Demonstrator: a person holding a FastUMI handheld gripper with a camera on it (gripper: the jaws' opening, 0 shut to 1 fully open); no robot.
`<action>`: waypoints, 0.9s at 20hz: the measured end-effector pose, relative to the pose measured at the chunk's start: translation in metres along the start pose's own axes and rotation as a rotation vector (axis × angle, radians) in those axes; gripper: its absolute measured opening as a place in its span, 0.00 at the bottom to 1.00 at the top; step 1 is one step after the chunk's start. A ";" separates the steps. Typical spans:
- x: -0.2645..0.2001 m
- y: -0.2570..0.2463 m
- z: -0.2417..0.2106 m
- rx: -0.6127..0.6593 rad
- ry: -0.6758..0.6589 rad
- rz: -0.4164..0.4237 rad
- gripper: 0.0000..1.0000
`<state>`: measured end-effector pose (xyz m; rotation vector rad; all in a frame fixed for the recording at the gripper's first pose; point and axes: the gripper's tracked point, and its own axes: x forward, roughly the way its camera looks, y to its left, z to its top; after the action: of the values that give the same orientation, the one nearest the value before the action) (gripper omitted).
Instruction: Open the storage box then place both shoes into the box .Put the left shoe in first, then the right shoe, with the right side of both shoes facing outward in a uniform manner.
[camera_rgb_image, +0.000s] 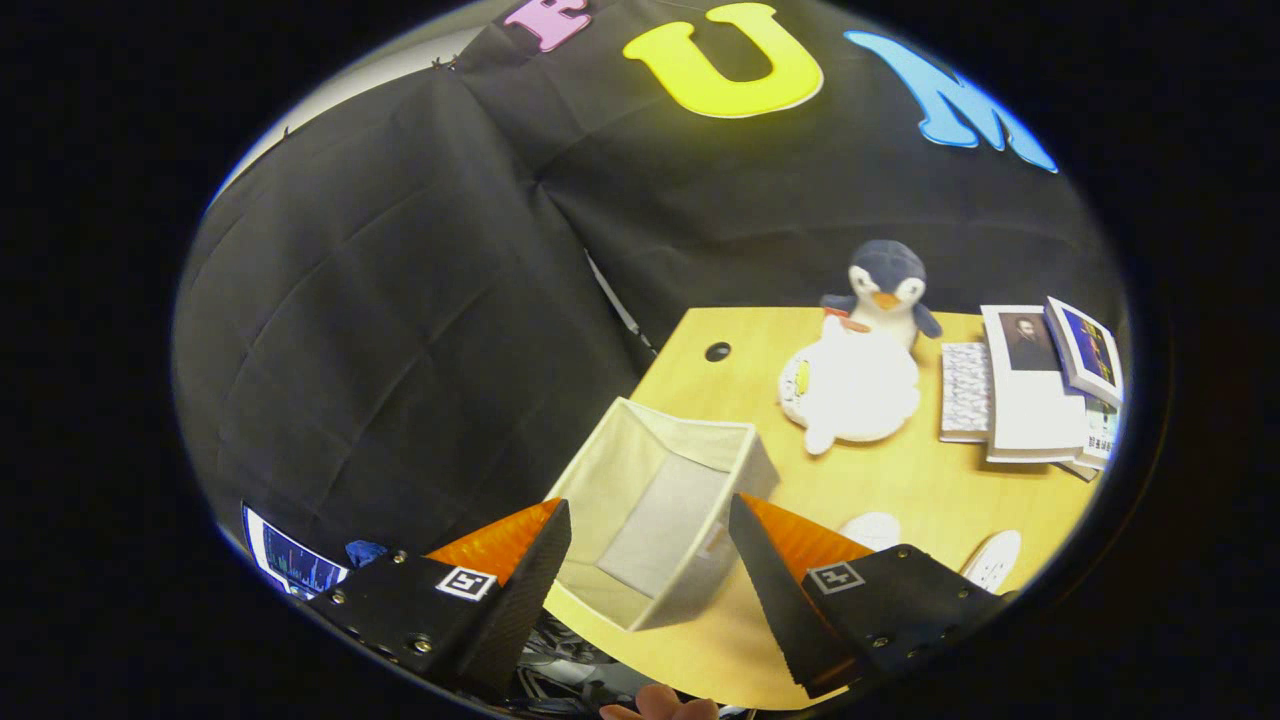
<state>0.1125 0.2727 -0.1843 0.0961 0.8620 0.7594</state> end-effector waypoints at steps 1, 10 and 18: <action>-0.015 -0.002 -0.007 0.006 0.009 -0.016 0.97; -0.033 -0.097 -0.076 0.101 0.118 -0.152 0.97; -0.017 -0.149 -0.137 0.136 0.285 -0.236 0.97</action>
<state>0.0913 0.1216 -0.3193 0.0050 1.1738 0.4984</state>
